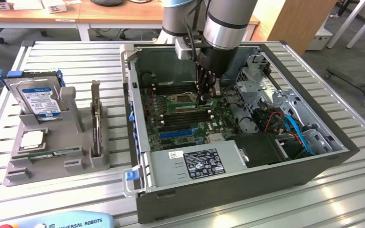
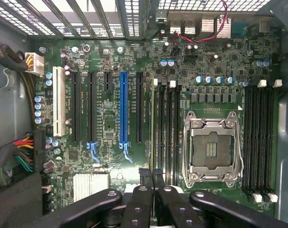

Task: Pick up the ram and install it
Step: 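Insert the ram into the slot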

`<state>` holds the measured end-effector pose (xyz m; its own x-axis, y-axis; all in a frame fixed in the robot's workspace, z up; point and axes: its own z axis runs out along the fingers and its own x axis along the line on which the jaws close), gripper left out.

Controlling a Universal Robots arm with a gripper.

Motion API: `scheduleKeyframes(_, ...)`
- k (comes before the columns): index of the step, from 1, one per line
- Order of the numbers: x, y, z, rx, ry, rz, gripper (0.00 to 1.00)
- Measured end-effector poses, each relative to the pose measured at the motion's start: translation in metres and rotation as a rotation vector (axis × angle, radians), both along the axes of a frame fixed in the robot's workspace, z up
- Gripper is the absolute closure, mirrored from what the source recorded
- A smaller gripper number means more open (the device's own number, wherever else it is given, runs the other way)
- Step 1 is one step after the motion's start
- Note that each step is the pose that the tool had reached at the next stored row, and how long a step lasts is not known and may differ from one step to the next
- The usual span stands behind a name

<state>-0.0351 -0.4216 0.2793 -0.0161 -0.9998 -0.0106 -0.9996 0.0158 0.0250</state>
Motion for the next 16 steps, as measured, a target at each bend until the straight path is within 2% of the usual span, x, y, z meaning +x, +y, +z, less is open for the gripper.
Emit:
scheduleKeyframes(8,0.0001,0.0035,-0.0010,-0.0002,0.0001,0.000,0.89)
scheduleKeyframes(16,0.0000,0.0036,-0.0024,-0.0002,0.0001,0.000,0.89)
